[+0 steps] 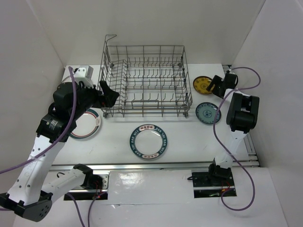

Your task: Load the plates into the dish rack

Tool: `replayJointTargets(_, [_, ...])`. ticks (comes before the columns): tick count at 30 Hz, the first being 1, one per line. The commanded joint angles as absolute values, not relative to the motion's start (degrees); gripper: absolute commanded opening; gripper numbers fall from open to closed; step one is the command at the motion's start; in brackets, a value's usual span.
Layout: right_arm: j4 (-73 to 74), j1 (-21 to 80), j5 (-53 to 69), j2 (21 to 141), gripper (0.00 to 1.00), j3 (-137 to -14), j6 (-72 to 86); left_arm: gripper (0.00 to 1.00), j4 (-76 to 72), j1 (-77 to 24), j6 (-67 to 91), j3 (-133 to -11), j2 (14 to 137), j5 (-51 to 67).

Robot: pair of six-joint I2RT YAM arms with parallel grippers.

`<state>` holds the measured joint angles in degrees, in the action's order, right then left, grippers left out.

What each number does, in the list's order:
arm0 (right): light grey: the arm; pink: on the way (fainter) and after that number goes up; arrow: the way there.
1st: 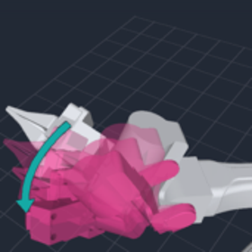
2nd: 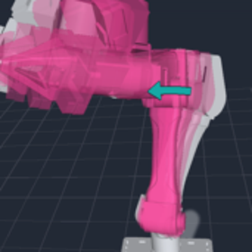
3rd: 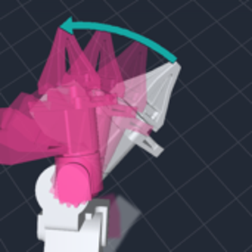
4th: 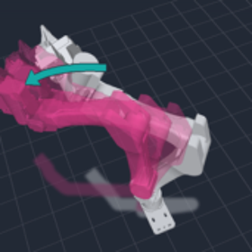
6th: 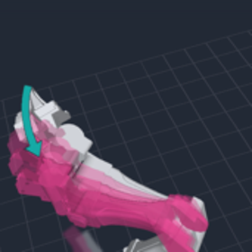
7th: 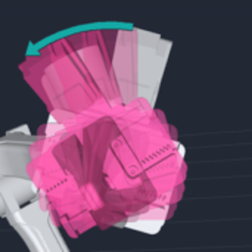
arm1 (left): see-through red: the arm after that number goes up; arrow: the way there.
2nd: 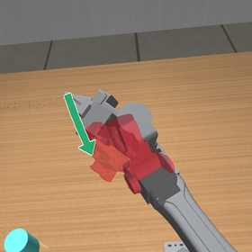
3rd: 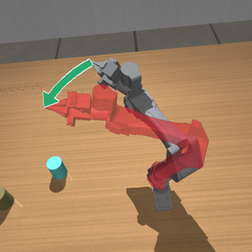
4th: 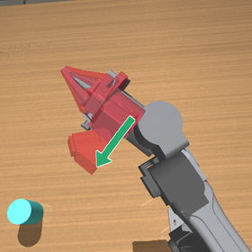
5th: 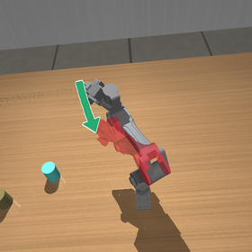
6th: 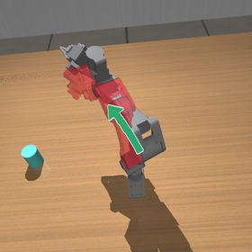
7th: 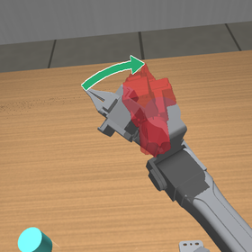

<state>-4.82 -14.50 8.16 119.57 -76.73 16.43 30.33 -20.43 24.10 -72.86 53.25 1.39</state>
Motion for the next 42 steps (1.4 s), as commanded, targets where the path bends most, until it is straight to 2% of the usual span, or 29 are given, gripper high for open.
replayJointTargets(1, [-9.84, -15.73, 10.10, 120.76, 0.85, -79.80, 16.61, 1.00, 27.69, -20.65, 22.68, -72.95, 52.65, 2.11])
replayJointTargets(8, [-10.37, -16.26, 10.63, 124.18, 0.82, -82.08, 18.28, 1.00, 27.69, -20.65, 22.68, -72.95, 52.65, 3.16])
replayJointTargets(17, [-10.37, -16.79, 13.80, 128.58, 0.66, -84.11, 19.34, 0.99, 27.69, -20.65, 22.68, -72.95, 52.12, 3.69])
replayJointTargets(24, [-9.84, -15.73, 14.94, 130.17, 0.63, -85.16, 19.86, 1.00, 27.69, -20.65, 22.68, -72.95, 52.12, 3.69])
replayJointTargets(27, [-9.84, -15.73, 14.94, 130.69, 0.58, -85.17, 19.86, 1.00, 27.69, -20.65, 22.68, -72.95, 52.12, 3.69])
replayJointTargets(33, [-8.53, -15.21, 12.93, 131.74, 0.36, -84.55, 20.39, 1.00, 27.69, -20.65, 22.68, -72.95, 52.12, 3.69])
replayJointTargets(38, [-3.43, -15.21, 9.67, 133.94, 0.01, -87.28, 20.92, 1.00, 27.69, -20.65, 22.68, -72.95, 51.59, 3.69])
replayJointTargets(42, [-2.90, -15.81, 10.36, 134.47, 0.00, -87.89, 22.85, 1.00, 27.69, -20.65, 22.68, -72.95, 51.59, 3.69])
